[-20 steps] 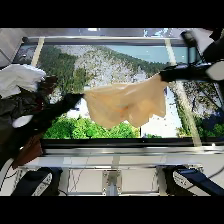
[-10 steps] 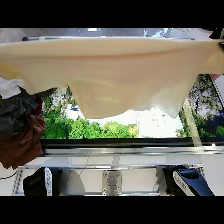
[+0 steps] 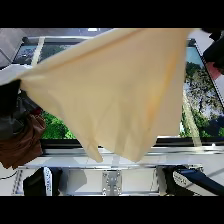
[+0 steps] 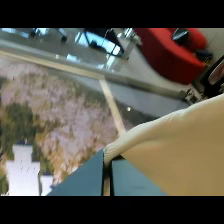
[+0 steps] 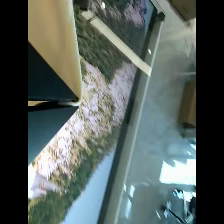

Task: Fold the shirts.

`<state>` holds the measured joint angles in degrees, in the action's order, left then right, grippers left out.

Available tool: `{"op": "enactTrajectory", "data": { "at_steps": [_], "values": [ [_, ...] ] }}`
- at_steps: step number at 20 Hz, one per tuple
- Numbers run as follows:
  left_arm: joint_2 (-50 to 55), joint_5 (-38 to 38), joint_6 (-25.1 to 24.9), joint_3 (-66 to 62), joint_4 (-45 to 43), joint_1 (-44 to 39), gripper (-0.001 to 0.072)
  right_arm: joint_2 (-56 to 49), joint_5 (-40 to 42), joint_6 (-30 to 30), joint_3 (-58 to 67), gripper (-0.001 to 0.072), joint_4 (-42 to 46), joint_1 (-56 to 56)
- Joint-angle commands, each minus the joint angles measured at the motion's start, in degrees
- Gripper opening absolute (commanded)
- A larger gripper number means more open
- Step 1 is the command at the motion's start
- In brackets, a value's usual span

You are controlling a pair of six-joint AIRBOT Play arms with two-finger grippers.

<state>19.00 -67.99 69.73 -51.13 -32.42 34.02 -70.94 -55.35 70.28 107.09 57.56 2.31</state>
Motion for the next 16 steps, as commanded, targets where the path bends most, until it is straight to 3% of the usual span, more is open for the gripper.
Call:
{"op": "enactTrajectory", "data": {
  "at_steps": [1, 4, 8, 9, 10, 11, 12, 13, 16],
  "values": [
    [0.70, -1.09, 1.75, 12.83, -6.58, 0.04, 0.0007, -18.40, 6.64, -1.20, 0.28, 0.0009, -11.72, 2.97],
    [3.50, 8.17, 1.14, 28.30, -6.58, -1.07, 0.0007, -30.95, 17.55, -0.92, 0.28, 0.0009, -11.76, 8.37],
    [11.72, 25.79, -1.79, 36.02, -6.49, -7.04, 0.0009, -40.13, 41.46, -0.74, 0.28, 0.0012, -15.21, 15.63],
    [14.08, 32.30, -1.79, 35.76, -4.79, -8.72, 0.0019, -40.68, 45.24, -0.74, 0.28, 0.0051, -15.43, 16.94],
    [15.98, 38.21, -2.03, 35.15, -2.19, -10.03, 0.0048, -40.65, 47.78, -0.76, 0.37, 0.0238, -15.39, 17.90],
    [17.68, 43.23, -4.52, 33.77, 0.48, -11.10, 0.0296, -40.52, 47.21, -0.76, 1.31, 0.0427, -15.37, 18.12],
    [18.84, 46.14, -7.54, 31.78, 1.68, -11.56, 0.0549, -40.30, 44.50, -0.76, 3.23, 0.0493, -15.28, 17.66],
    [19.58, 47.50, -10.03, 28.98, 1.60, -11.45, 0.0619, -39.74, 40.92, -0.76, 5.42, 0.0490, -15.21, 16.65],
    [19.08, 48.48, -19.50, 20.50, 0.72, -8.35, 0.0617, -34.77, 21.66, -0.74, 12.57, 0.0487, -13.38, 9.92]
  ]
}}
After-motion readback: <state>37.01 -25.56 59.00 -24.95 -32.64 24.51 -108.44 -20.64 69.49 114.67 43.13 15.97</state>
